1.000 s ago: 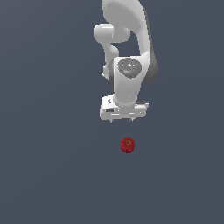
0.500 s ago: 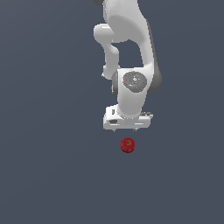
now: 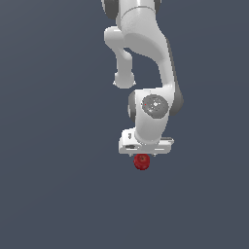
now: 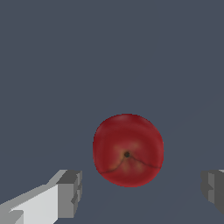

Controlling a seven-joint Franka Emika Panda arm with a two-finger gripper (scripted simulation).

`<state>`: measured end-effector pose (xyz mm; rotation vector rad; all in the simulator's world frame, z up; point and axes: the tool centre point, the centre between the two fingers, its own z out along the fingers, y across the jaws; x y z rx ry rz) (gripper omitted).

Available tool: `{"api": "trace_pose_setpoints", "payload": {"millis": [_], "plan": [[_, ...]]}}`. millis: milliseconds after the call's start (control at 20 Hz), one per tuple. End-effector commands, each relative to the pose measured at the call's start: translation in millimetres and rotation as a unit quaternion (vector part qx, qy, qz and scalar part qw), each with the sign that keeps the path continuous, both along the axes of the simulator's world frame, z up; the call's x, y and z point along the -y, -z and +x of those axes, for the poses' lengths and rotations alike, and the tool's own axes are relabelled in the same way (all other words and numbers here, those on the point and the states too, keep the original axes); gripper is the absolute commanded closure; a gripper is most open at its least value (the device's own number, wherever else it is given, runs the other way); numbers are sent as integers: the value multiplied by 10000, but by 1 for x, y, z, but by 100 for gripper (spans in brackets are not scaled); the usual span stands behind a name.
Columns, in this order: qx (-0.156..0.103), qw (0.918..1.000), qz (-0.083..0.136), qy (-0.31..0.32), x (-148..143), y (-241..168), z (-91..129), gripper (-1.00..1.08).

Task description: Pick up the object and move it to a goal position.

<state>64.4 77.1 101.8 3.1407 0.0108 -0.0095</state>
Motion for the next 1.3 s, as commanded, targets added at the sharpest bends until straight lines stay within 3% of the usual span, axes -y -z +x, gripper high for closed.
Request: {"api": "trace_pose_setpoints", "payload": {"millis": [0, 400, 850, 1150, 1200, 1250], "plan": [[21, 10000, 3, 27, -2, 3, 5, -92], [23, 10000, 4, 34, -3, 9, 6, -92], [29, 10000, 4, 39, -3, 50, 5, -92], [29, 10000, 4, 39, -3, 56, 7, -92], [29, 10000, 4, 39, -3, 56, 7, 108], [29, 10000, 4, 39, -3, 56, 7, 108]]}}
